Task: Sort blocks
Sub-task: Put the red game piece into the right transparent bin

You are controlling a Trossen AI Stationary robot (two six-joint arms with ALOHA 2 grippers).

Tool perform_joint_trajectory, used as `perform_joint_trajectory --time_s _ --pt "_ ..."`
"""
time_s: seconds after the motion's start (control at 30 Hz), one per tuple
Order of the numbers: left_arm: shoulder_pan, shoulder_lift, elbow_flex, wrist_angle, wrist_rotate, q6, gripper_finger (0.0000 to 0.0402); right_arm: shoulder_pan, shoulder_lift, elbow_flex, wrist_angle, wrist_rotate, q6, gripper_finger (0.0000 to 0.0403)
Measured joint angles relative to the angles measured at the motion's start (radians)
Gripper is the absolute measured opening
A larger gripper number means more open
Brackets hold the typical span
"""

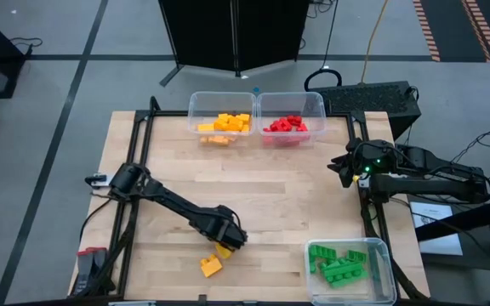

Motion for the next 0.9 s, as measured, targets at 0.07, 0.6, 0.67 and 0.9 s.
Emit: perform_joint_trajectory --time_s 0.07,0.6,0.67,0.9 --pt "0.005 -0.003 -0.027 0.051 0.012 0.005 0.0276 0.0 0.0 0.0 0.0 0.0 0.0 0.0144" --pt "0.066 -0.002 -0.012 0.033 0.017 0.166 0.0071 0.0 0.0 0.0 0.0 0.0 0.008 0.0144" --pt "0.071 0.001 0.011 0.016 0.015 0.192 0.0071 0.0 0.0 0.0 0.0 0.0 0.008 0.0144" --pt "0.126 0.007 0.127 -0.022 -0.125 0.261 0.0071 0.0 0.0 0.0 0.0 0.001 0.007 0.0144"
